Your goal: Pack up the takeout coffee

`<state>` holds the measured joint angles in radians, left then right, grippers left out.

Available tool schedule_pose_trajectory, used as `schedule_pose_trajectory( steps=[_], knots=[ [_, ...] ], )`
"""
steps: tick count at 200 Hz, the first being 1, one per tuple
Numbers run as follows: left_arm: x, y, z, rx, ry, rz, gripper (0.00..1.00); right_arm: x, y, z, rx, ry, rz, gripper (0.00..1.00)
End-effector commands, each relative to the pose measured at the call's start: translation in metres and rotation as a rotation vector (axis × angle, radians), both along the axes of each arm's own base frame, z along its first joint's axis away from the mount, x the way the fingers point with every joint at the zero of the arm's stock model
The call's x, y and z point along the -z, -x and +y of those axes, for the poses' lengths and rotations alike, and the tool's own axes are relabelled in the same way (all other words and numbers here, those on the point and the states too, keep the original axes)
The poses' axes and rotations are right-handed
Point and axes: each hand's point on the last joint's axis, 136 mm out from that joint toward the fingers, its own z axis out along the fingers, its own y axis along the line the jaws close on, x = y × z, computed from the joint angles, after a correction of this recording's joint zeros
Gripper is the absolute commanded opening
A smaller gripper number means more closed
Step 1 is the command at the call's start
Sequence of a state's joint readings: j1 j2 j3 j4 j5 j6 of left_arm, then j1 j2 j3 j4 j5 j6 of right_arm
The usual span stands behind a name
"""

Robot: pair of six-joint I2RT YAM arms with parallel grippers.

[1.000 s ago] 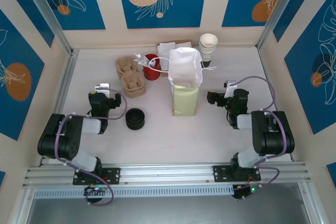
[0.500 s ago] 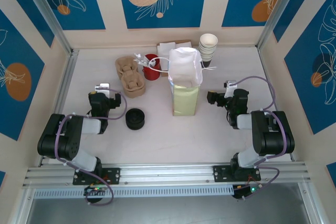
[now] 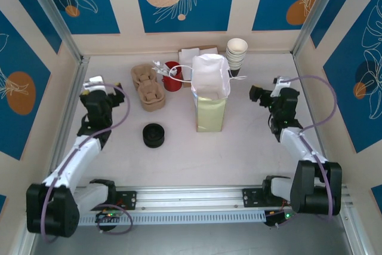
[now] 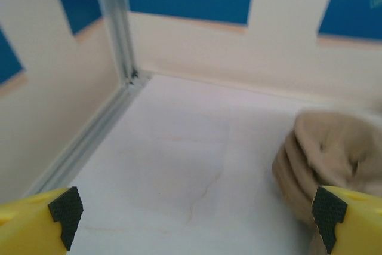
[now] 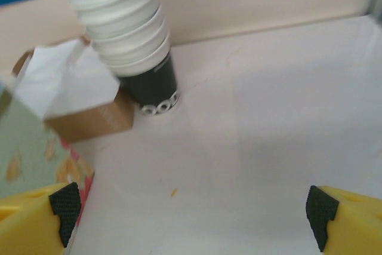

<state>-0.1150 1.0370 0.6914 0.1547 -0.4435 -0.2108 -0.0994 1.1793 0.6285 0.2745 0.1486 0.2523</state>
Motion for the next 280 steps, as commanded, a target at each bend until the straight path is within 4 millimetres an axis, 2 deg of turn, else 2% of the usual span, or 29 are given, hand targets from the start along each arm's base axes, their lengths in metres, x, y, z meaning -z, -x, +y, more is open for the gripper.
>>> schedule_pose_trajectory(
  steps=[1, 18, 35, 50, 69, 81, 87, 120, 145, 168, 196, 242, 280],
  knots=[
    [0.005, 0.035, 0.02, -0.184, 0.139, 0.168, 1.0, -0.02, 0.008, -0.023, 0.184, -0.173, 0.124, 1.0],
    [-0.015, 0.038, 0.014, -0.162, 0.173, 0.207, 1.0, -0.044, 0.0, -0.025, 0.244, -0.293, 0.206, 1.0],
    [-0.029, 0.039, 0.005, -0.108, 0.198, 0.233, 1.0, -0.069, -0.02, -0.006, 0.147, -0.359, 0.276, 1.0],
    [-0.039, 0.039, -0.01, -0.018, 0.218, 0.256, 1.0, -0.086, -0.041, 0.008, 0.097, -0.397, 0.311, 0.96],
    [-0.046, 0.041, -0.023, 0.05, 0.249, 0.291, 1.0, -0.101, -0.067, 0.023, 0.059, -0.401, 0.331, 0.93],
    [-0.047, 0.042, -0.03, 0.088, 0.258, 0.318, 1.0, -0.101, -0.081, 0.03, 0.06, -0.39, 0.365, 0.91],
    [-0.049, 0.043, -0.033, 0.107, 0.262, 0.328, 1.0, -0.107, -0.088, 0.033, 0.06, -0.38, 0.365, 0.9],
    [-0.052, 0.049, -0.045, 0.182, 0.262, 0.362, 1.0, -0.1, -0.124, 0.044, 0.077, -0.344, 0.425, 0.8],
    [-0.049, 0.052, -0.045, 0.188, 0.254, 0.377, 1.0, -0.088, -0.146, 0.047, 0.101, -0.306, 0.462, 0.73],
    [-0.047, 0.054, -0.045, 0.187, 0.255, 0.387, 1.0, -0.086, -0.162, 0.05, 0.106, -0.265, 0.456, 0.68],
    [-0.045, 0.055, -0.045, 0.188, 0.259, 0.391, 1.0, -0.08, -0.174, 0.053, 0.099, -0.261, 0.457, 0.6],
    [-0.037, 0.054, -0.049, 0.204, 0.276, 0.403, 1.0, -0.064, -0.188, 0.056, 0.084, -0.24, 0.462, 0.57],
    [-0.034, 0.053, -0.053, 0.214, 0.3, 0.408, 1.0, -0.05, -0.193, 0.059, 0.076, -0.218, 0.483, 0.5]
  ],
)
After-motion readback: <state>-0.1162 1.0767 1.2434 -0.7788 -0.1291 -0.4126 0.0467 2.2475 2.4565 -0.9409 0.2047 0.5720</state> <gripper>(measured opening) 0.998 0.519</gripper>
